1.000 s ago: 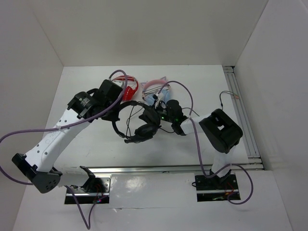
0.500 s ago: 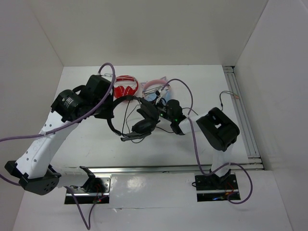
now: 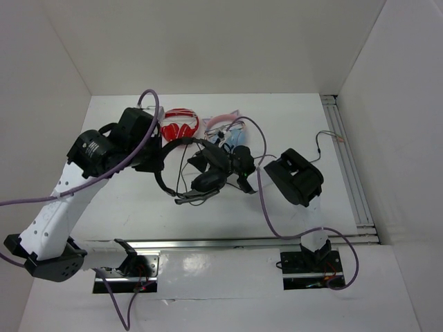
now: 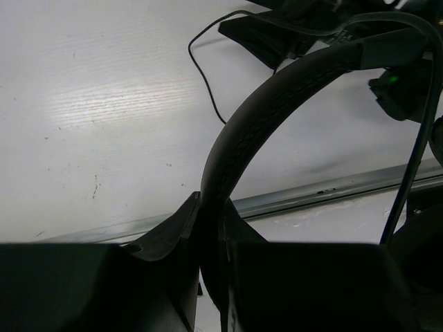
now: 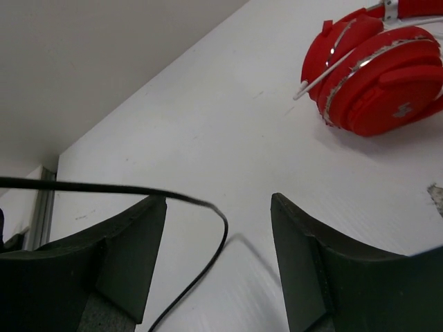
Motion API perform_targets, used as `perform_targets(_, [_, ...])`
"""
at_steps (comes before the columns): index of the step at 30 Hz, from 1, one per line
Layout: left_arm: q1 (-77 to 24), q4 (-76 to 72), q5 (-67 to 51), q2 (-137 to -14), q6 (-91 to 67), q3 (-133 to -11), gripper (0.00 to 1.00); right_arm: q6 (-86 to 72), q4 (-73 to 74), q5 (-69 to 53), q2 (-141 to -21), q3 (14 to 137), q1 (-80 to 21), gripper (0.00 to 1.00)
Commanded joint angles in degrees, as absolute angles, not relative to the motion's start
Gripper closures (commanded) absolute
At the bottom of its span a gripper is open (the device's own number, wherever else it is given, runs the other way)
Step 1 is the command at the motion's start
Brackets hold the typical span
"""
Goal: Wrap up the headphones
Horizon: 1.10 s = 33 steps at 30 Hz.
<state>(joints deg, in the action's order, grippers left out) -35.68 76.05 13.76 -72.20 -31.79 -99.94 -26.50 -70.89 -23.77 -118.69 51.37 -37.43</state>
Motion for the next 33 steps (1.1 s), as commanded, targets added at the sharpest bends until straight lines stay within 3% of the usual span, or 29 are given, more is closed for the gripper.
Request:
perform_targets(1, [-35.77,74.27,11.6,-69.7,-33.4,-103.45,1.0,-28.3,-79.37,-23.29,-122.07,56.68,-38.76,0.31])
perform_targets(8, [-35.77,74.79,11.6,-69.17,-33.93,-104.5,1.0,-28.92,-76.55,-21.53,-129.72,68.36,-40.96,0.31])
perform_targets(11, [-35.77,74.79,12.13,-69.17,-33.93,-105.11,1.0,-29.97,-76.03,-21.53,-132.88,70.22,-41.57,0.35])
perform_targets(16, [-35.77,74.19,11.95,-69.17,-34.45,-106.78,1.0,-34.61,-80.93,-22.58,-138.77,71.98,-42.62,0.58])
perform_targets(19, [-35.77,73.56,11.95,-69.17,-35.85,-107.4,1.0,-36.64,-82.7,-23.2,-141.59,73.12,-43.15,0.66])
perform_targets(20, [-35.77,72.61,11.95,-69.17,-35.86,-107.4,1.0,-36.65,-82.71,-23.2,-142.11,73.12,-43.68,0.79])
perform_targets(22, [-35.77,71.81,12.57,-68.64,-37.17,-107.4,1.0,-36.65,-82.71,-23.2,-142.65,73.65,-44.3,0.91])
perform_targets(23, [-35.77,70.94,13.18,-68.64,-37.18,-107.4,1.0,-36.65,-82.01,-23.2,-142.65,73.13,-44.99,0.98])
perform_targets(24, [-35.16,70.41,13.18,-68.64,-37.18,-107.4,1.0,-36.04,-82.0,-22.59,-141.17,71.3,-45.0,0.99])
perform_targets(33, [-26.39,64.61,11.78,-71.62,-37.71,-105.56,1.0,-32.26,-84.56,-13.28,-124.2,43.88,-46.31,1.0])
